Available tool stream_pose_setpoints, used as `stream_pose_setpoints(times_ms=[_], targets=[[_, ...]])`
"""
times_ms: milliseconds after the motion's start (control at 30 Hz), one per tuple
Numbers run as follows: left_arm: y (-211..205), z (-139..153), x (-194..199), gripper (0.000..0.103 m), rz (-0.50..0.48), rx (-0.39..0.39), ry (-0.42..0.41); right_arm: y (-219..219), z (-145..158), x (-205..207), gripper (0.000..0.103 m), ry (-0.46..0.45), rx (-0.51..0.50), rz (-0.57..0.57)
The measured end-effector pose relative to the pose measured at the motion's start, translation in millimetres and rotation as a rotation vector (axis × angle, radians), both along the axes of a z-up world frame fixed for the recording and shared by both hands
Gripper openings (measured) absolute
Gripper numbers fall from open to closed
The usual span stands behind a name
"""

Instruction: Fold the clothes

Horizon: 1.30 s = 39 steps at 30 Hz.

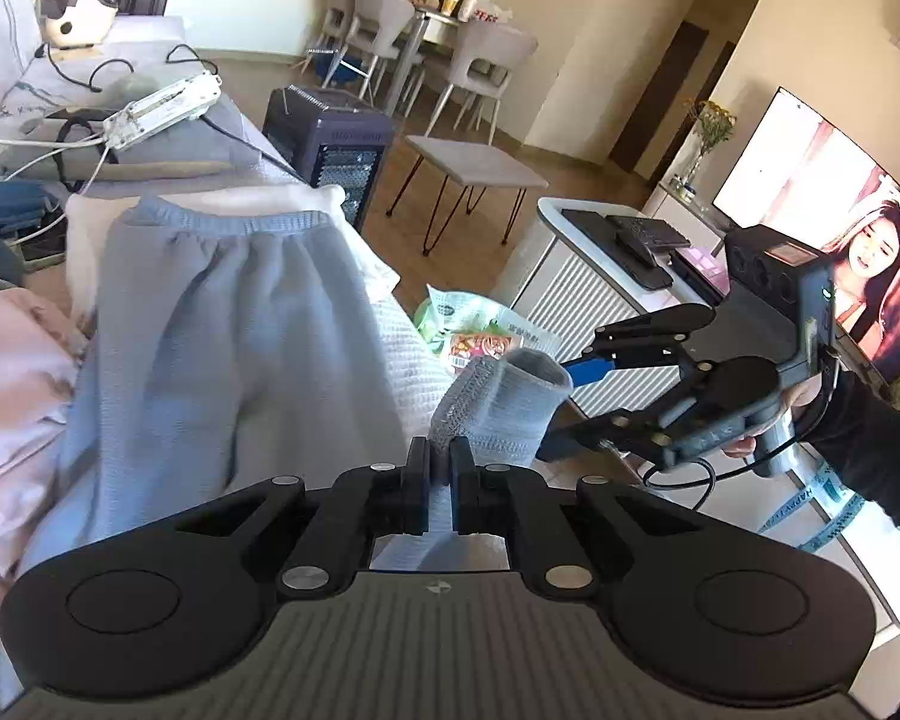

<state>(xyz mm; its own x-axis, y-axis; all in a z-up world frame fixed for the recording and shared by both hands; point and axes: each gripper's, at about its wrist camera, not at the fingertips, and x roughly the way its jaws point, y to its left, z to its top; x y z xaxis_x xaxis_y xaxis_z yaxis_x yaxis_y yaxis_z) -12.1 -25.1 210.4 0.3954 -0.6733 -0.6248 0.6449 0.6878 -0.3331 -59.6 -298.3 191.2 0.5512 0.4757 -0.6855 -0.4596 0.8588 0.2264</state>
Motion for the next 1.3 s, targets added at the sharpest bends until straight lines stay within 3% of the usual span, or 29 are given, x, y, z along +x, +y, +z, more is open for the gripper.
stream_pose_setpoints(times_ms=[67,133,367,400,433,567,767,900,1000,1167,1233,1300], targets=[[-2.2,1.9,0.7,0.005,-0.013,0.028,-0.008,5.1,4.3,-1.7,0.057,-0.049,0.034,0.066],[-2.3,3.3,-0.7,0.005,-0.025,0.033,-0.004,9.4,6.8,-0.5,0.067,-0.083,0.061,0.097],[4.0,6.1,0.6,0.006,-0.035,0.008,0.017,23.0,1.1,23.7,0.066,-0.104,0.104,0.149],[5.1,4.4,4.2,0.005,-0.031,-0.004,0.036,23.3,-0.9,27.0,0.053,-0.093,0.116,0.145],[6.0,3.2,8.0,0.005,-0.029,-0.015,0.049,22.0,-2.4,30.0,0.033,-0.078,0.147,0.142],[0.4,7.5,26.4,0.006,-0.022,-0.001,-0.001,13.8,-3.1,25.7,0.008,-0.085,0.202,0.105],[-25.5,11.1,86.8,0.006,-0.029,-0.007,-0.057,-8.3,9.9,23.9,0.006,-0.155,0.224,-0.036],[-41.1,-8.4,142.6,0.006,0.031,-0.059,0.007,-16.3,3.7,50.7,0.006,-0.15,0.163,-0.141],[-46.6,-19.0,166.1,0.006,0.093,-0.037,0.009,-20.9,-8.8,80.8,0.006,-0.152,0.119,-0.199],[-27.0,-23.1,163.6,0.007,0.158,-0.009,-0.003,-32.4,-29.9,128.9,0.006,-0.123,0.059,-0.264],[-15.2,-25.1,155.9,0.014,0.169,-0.003,0.011,-33.6,-37.3,144.1,0.006,-0.115,0.047,-0.266],[-2.8,-25.6,141.9,0.03,0.176,-0.014,0.027,-33.6,-45.6,160.5,0.006,-0.106,0.025,-0.276]])
